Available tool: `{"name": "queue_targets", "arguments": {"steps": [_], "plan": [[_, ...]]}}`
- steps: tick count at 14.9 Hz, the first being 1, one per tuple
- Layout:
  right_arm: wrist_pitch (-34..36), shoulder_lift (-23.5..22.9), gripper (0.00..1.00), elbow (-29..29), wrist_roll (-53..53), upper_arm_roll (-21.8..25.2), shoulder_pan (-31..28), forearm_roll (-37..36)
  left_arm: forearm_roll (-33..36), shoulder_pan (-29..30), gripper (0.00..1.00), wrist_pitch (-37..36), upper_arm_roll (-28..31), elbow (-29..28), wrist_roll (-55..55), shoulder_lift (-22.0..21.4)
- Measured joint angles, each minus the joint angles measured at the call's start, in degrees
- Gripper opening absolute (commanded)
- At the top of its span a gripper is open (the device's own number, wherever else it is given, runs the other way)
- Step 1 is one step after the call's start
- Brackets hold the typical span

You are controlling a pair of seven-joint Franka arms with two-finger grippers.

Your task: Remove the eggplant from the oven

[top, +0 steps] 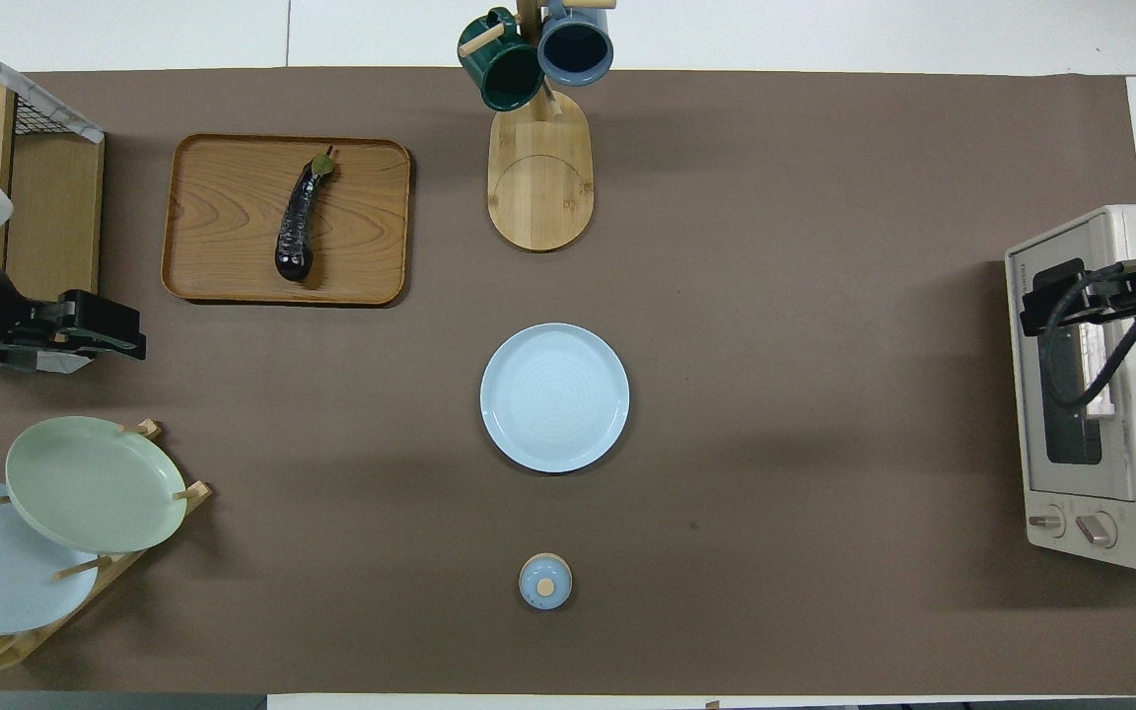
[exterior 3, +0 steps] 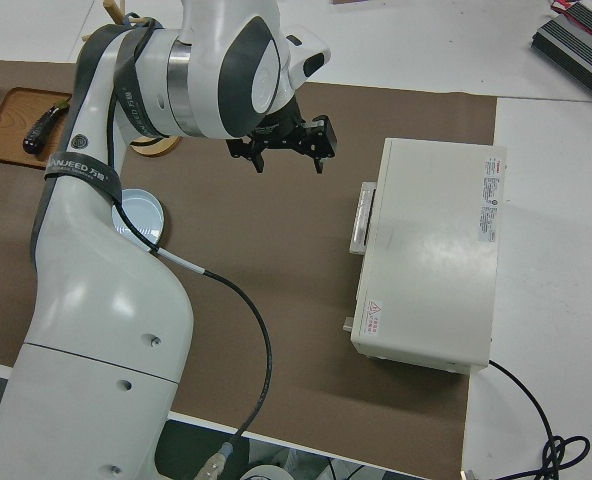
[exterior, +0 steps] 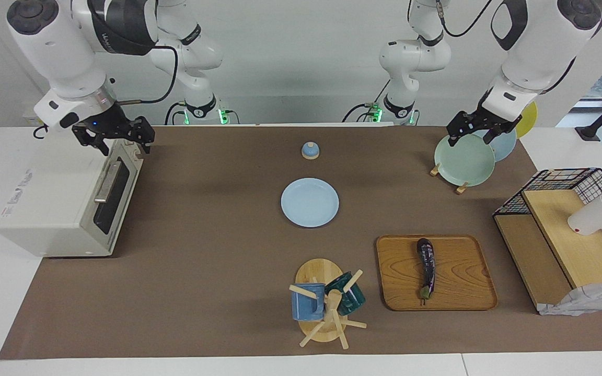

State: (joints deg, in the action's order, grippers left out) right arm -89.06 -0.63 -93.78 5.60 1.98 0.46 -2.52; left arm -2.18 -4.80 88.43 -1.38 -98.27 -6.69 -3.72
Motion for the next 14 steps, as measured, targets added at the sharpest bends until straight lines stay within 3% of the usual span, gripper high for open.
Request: {"name": "queue_targets", "arguments": {"steps": [2, 6, 14], "plan": [[0.00, 0.00, 1.00, 0.00, 0.00, 0.02, -0.06, 0.00, 0.04, 0.00, 1.00, -0.34, -0.09, -0.02, 0.00, -0.22], [0.06, 0.00, 1.00, -0.02, 0.00, 0.01, -0.05, 0.00, 0.29, 0.01, 1.00, -6.00, -0.05, 6.01, 0.00, 0.64], [0.17, -0.01, 1.00, -0.06, 0.00, -0.04, 0.03, 0.00, 0.36, 0.01, 1.00, -6.10, -0.05, 6.30, 0.00, 1.85]]}}
